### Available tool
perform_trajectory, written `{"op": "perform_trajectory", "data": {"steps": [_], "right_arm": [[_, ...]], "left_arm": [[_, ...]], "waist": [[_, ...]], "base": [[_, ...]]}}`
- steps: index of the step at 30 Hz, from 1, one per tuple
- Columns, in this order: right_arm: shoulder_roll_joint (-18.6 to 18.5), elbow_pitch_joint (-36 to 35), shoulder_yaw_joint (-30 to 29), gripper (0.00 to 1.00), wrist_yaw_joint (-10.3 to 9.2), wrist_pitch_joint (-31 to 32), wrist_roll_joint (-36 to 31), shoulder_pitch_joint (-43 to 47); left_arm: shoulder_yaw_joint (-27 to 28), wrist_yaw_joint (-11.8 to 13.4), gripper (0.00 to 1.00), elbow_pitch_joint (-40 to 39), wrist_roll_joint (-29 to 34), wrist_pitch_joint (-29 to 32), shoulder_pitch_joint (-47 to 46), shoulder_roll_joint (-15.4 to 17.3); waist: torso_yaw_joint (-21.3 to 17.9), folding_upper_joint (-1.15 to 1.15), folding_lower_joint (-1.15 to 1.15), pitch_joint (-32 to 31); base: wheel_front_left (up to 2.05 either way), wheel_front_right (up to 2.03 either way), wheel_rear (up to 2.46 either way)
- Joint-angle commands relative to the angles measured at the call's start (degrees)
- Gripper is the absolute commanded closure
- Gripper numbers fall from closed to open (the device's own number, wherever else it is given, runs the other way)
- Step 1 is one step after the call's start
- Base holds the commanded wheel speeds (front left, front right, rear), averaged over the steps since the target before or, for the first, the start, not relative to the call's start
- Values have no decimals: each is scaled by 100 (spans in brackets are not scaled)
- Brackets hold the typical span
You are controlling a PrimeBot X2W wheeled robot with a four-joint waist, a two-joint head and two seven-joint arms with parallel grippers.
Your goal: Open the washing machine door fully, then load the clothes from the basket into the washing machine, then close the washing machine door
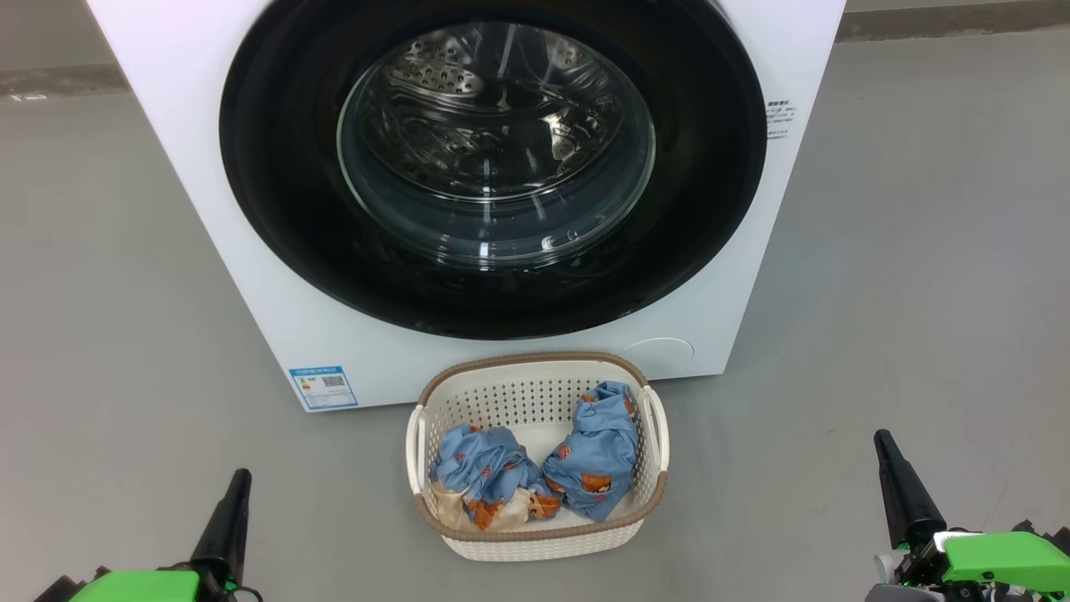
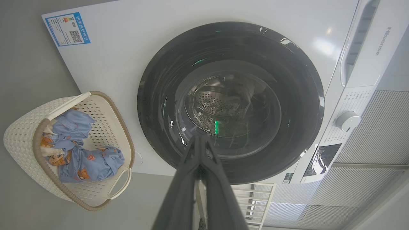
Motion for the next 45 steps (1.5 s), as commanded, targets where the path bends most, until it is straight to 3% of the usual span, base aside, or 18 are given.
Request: {"op": "perform_trajectory", "data": {"steps": [1, 6, 7, 14, 24, 45], "right_arm": [[-18, -152, 121, 100, 9, 30, -42, -252], [3, 43, 4, 100, 0, -1, 0, 22], [27, 190, 5, 0, 0, -4, 0, 100], [16, 183, 80, 0, 0, -112, -104, 109], [-81, 168, 225, 0, 1, -268, -557, 72], [-240, 186, 560, 0, 3, -620, -2182, -2]], "left_arm": [[197, -19, 100, -95, 60, 14, -246, 70], [-4, 0, 100, 39, -1, -2, 20, -22], [-20, 1, 0, 166, 0, -5, 107, -76], [-70, 1, 0, 111, 126, -117, 133, -52], [-122, 0, 0, 10, 591, -270, 155, 16], [-244, -4, 0, -158, 2311, -623, 201, 81]], "waist": [[0, 0, 0, 0], [0, 0, 0, 0], [0, 0, 0, 1], [13, 0, 13, -11], [33, 0, 0, -5], [87, 0, 0, 1]], "base": [[0, 0, 0], [0, 0, 0], [0, 0, 0], [0, 0, 0], [0, 0, 0], [0, 0, 0]]}}
